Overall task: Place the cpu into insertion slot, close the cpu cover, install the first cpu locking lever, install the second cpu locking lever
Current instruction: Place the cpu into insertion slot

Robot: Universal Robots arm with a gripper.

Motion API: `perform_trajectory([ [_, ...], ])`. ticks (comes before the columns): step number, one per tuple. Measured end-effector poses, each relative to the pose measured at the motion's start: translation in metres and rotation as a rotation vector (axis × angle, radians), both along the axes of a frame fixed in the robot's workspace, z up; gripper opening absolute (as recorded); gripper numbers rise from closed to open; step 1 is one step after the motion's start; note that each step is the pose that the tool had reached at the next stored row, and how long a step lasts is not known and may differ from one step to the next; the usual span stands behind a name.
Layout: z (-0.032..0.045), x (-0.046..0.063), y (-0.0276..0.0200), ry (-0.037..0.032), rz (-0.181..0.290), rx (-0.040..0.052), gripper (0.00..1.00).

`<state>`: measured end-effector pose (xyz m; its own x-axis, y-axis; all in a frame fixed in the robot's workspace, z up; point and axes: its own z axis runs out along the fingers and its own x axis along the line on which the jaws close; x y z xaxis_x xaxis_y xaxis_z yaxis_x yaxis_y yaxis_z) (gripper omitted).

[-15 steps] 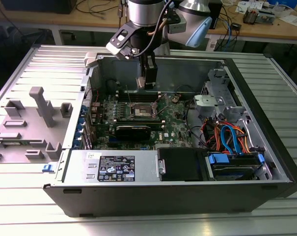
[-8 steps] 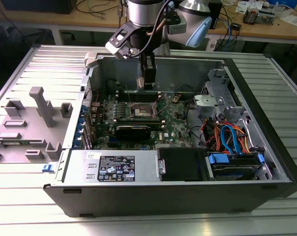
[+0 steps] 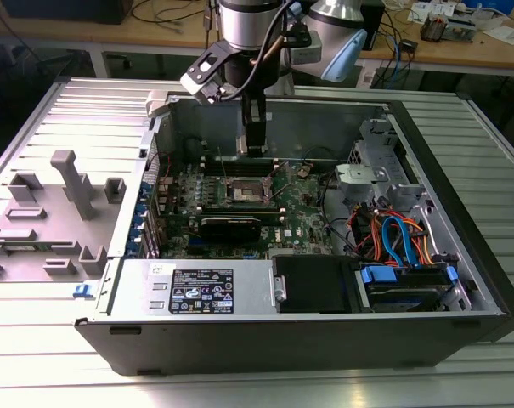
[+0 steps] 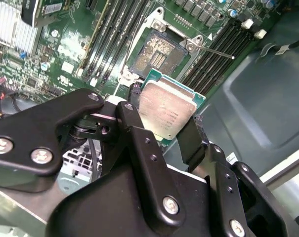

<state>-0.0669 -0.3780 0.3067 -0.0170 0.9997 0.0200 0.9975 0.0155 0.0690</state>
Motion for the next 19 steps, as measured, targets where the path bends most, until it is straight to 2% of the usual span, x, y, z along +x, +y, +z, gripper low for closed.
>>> perform_trajectory([
  [1, -0.0011, 0.0, 0.0, 0.0031, -0.006, -0.0002, 0.55],
  [3, -0.0044, 0.0001, 0.0001, 0.0203, -0.011, -0.0022, 0.55],
  [5, -0.0064, 0.0002, 0.0002, 0.029, -0.012, -0.0033, 0.55],
  [19, -0.0069, 0.0002, 0.0002, 0.0297, -0.012, -0.0049, 0.55],
])
